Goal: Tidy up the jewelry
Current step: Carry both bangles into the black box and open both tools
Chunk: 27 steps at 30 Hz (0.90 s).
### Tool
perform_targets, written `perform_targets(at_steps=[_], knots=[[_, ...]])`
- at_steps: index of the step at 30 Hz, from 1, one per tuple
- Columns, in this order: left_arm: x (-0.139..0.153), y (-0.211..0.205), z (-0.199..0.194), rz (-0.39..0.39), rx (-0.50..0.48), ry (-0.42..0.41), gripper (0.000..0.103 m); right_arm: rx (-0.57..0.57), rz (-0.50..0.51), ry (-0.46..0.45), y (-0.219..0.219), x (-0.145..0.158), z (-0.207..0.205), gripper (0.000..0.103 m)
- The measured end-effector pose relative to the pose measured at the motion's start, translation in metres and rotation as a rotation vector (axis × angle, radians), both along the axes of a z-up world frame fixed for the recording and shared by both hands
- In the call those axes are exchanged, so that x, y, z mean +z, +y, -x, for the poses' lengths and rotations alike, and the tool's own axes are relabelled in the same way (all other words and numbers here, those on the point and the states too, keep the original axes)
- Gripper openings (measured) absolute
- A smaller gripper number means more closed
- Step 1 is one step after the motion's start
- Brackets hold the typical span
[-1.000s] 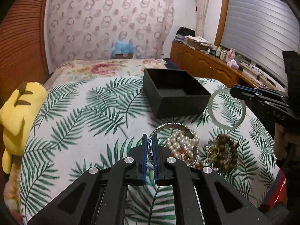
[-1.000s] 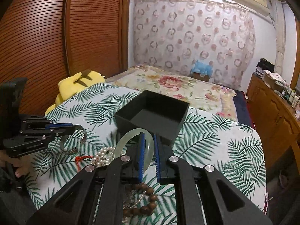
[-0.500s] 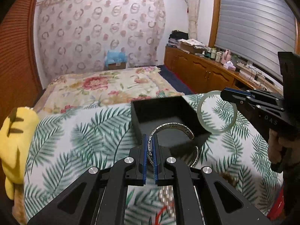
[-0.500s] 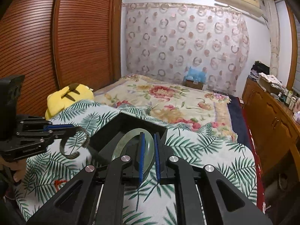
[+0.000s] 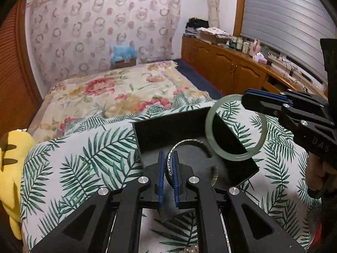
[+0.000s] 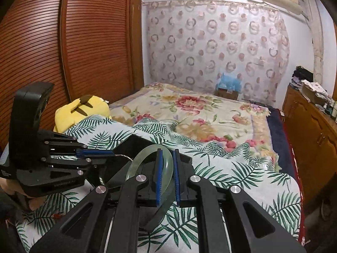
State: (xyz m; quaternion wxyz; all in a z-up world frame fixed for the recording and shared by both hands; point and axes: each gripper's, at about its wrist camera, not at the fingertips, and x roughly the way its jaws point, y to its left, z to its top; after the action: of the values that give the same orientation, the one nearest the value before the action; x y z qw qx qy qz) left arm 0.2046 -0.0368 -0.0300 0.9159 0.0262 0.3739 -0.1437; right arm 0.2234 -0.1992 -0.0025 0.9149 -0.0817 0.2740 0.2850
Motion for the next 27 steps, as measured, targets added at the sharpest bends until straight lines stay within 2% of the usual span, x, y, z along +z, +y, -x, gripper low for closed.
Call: perform_targets(at_steps=[12,17,19,23,27], knots=[[0.017,0.023,0.021,0.057,0.029,-0.034,0.008,0.060,0.058,0.057,0.030,-0.026,-0.009,0.011],[0.015,0.033,0.040,0.063,0.037,-0.031,0.014,0.058,0.101,0.091,0.043,-0.042,-0.017,0.011],[0.011,0.037,0.048,0.063,0.040,-0.023,0.015,0.049,0.100,0.097,0.043,-0.042,-0.018,0.012],[0.002,0.040,0.061,0.062,0.039,-0.003,0.025,0.036,0.091,0.086,0.038,-0.036,-0.015,0.012],[-0.007,0.043,0.073,0.069,0.039,0.016,0.026,0.027,0.087,0.065,0.031,-0.028,0.000,0.014]])
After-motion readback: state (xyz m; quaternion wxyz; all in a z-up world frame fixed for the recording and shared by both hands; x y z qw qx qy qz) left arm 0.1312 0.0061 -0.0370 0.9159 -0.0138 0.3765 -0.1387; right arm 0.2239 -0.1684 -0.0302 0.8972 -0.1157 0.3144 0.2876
